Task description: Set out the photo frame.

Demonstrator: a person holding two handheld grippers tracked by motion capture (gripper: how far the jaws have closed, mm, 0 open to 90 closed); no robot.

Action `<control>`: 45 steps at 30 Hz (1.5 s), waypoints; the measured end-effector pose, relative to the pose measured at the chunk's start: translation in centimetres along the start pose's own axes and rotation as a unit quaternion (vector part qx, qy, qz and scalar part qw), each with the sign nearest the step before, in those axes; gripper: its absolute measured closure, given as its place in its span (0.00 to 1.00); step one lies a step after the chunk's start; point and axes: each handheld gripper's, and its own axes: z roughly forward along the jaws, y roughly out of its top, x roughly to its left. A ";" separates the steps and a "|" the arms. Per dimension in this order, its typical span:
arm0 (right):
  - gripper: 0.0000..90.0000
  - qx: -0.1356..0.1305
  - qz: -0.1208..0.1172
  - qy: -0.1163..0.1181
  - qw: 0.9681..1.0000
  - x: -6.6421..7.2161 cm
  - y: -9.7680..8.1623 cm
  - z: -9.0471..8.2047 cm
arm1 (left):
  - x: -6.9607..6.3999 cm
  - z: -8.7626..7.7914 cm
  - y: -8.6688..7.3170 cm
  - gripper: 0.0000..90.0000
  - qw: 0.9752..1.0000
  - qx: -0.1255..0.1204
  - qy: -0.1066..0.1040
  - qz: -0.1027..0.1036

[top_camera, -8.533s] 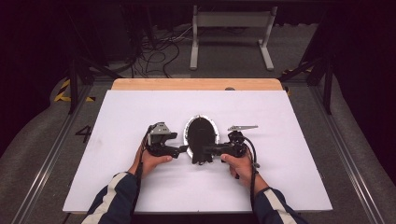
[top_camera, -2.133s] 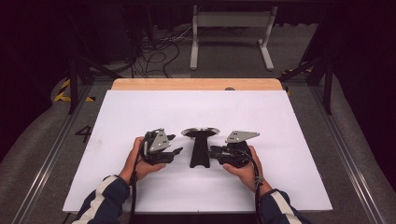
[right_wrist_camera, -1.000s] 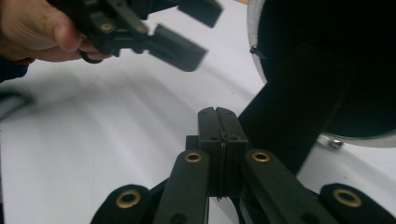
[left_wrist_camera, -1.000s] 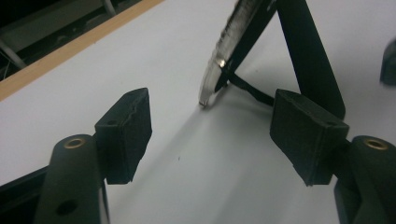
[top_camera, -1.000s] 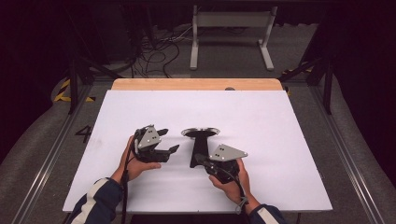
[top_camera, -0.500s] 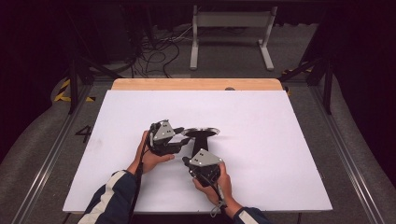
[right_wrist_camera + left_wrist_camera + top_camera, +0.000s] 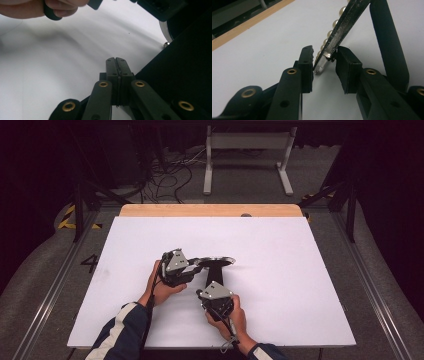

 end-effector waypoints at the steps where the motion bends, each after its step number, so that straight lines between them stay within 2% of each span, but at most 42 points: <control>1: 1.00 0.002 -0.001 -0.001 1.000 0.0 0.0 0.0 | 0.0 0.0 0.0 0.76 1.000 0.000 -0.001 0.000; 9: 1.00 0.006 -0.003 -0.005 1.000 0.0 -0.1 -0.2 | -0.1 -0.3 0.0 0.78 1.000 0.004 -0.002 0.009; 15: 1.00 0.010 -0.002 -0.005 1.000 0.0 -0.1 -0.4 | -0.5 -0.5 -0.1 0.79 1.000 0.005 0.008 0.020; 22: 1.00 -0.005 -0.001 -0.004 1.000 0.3 0.6 0.0 | -0.6 -0.5 -0.1 0.79 1.000 0.003 0.013 0.019; 28: 1.00 0.020 -0.012 -0.034 0.999 0.7 0.6 0.8 | -0.8 -0.6 -0.2 0.80 1.000 0.004 0.016 0.022; 31: 1.00 0.022 -0.013 -0.038 0.999 0.7 0.6 0.8 | -0.9 -0.7 -0.2 0.81 0.999 0.006 0.018 0.027; 32: 1.00 0.025 -0.012 -0.046 0.999 0.6 0.5 0.8 | -1.1 -0.7 -0.2 0.82 0.999 0.010 0.021 0.037; 35: 1.00 0.029 -0.009 -0.049 0.998 0.4 0.4 0.7 | -1.4 -0.8 -0.2 0.83 0.999 0.011 0.026 0.044; 36: 1.00 0.031 -0.001 -0.044 0.999 0.3 0.3 0.7 | -1.5 -0.8 -0.2 0.84 0.999 0.010 0.027 0.044; 45: 1.00 0.034 -0.002 -0.041 0.999 0.0 0.0 0.3 | -1.9 -1.0 -0.2 0.85 0.998 0.017 0.028 0.054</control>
